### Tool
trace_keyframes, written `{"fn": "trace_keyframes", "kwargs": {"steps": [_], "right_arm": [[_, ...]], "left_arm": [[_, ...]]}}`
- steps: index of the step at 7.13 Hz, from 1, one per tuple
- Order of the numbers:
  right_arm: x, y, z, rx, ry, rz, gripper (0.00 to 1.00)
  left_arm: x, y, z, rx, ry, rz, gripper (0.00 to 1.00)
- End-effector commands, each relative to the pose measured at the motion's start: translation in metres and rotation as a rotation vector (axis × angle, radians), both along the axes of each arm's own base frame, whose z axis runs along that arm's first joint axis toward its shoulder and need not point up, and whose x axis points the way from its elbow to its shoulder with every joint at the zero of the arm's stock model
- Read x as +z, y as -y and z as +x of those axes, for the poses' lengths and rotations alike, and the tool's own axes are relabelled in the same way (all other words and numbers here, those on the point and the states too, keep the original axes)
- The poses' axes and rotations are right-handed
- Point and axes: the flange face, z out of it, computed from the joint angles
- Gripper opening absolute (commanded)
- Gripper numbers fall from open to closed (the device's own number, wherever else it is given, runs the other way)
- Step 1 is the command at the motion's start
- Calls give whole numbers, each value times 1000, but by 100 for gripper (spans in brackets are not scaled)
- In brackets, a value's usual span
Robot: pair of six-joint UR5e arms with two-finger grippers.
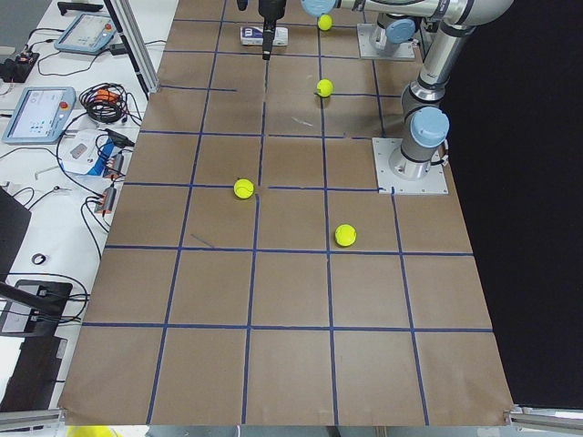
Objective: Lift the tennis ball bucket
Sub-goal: 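Lower the right gripper around the upright Wilson tennis ball can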
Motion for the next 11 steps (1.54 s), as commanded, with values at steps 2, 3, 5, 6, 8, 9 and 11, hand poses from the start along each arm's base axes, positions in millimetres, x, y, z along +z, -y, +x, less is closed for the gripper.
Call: {"fn": "trace_keyframes", "kwargs": {"steps": [2,3,5,6,8,9,11], "right_arm": [[-1,0,-2,-2,2,4,100],[-5,-1,-1,13,6,15,100],[-33,-2,-21,59,11,40,100],[-54,3,-27,56,9,23,100],[-100,0,-32,96,11,-42,100],[-128,-5,-48,96,21,-44,100],[-187,4,-69,105,23,-55,100]], "left_arm": [[0,0,1,-1,5,1,100],[0,0,1,-1,5,1,100],[1,-1,1,-1,3,-2,100],[2,-1,1,-1,1,-4,100],[1,-1,1,-1,3,-2,100],[1,-1,1,-1,0,-2,100],[1,-1,1,-1,1,-2,100]]}}
